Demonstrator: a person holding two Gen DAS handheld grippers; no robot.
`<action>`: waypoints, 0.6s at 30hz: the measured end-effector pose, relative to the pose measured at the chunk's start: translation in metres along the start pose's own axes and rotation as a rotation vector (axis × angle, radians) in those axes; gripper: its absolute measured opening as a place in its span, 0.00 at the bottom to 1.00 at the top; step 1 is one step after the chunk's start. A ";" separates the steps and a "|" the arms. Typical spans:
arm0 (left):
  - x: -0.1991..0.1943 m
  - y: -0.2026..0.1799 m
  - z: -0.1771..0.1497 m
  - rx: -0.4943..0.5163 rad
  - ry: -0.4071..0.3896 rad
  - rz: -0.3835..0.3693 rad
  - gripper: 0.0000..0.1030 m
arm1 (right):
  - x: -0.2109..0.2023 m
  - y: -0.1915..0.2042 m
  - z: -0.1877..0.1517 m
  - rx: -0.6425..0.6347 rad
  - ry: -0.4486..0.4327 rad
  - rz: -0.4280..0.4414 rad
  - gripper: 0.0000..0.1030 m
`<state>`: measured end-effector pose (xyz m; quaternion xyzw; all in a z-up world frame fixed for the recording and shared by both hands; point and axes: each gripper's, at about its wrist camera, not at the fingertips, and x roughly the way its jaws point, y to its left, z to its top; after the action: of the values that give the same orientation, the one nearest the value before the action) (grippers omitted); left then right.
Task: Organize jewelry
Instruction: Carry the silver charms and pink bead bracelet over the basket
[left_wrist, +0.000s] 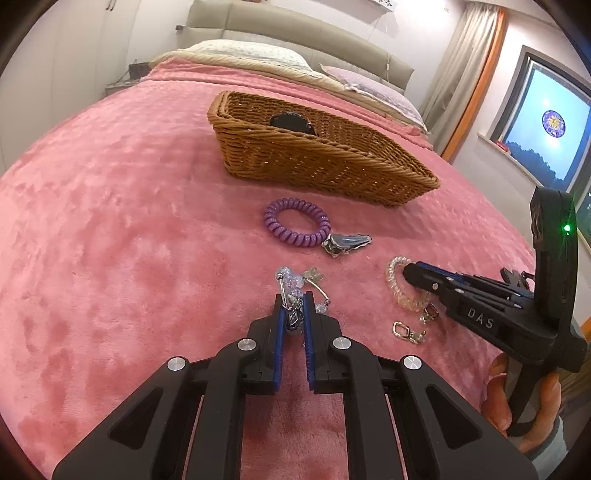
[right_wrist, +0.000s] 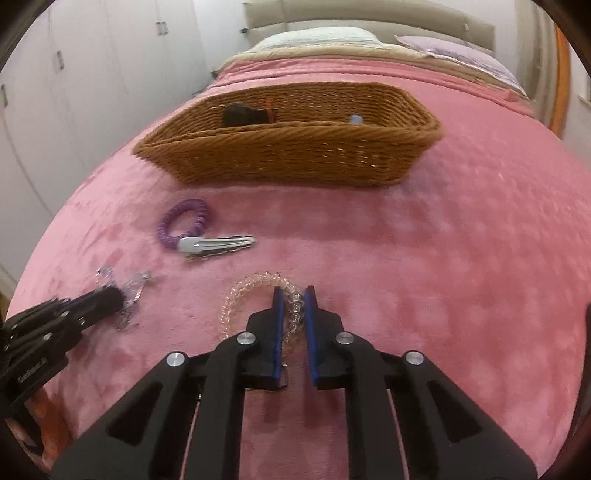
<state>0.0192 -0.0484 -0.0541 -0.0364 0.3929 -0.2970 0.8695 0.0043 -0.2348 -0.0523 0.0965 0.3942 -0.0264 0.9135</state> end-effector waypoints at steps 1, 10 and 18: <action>-0.002 0.000 0.000 -0.003 -0.006 -0.021 0.07 | -0.002 -0.001 0.000 0.001 -0.006 0.008 0.08; -0.040 0.001 0.019 -0.022 -0.130 -0.160 0.07 | -0.042 -0.003 0.013 0.020 -0.126 0.085 0.08; -0.071 -0.031 0.096 0.088 -0.271 -0.200 0.07 | -0.089 -0.010 0.088 0.001 -0.302 0.042 0.08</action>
<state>0.0356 -0.0517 0.0684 -0.0770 0.2533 -0.3911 0.8815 0.0047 -0.2640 0.0701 0.1001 0.2502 -0.0215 0.9628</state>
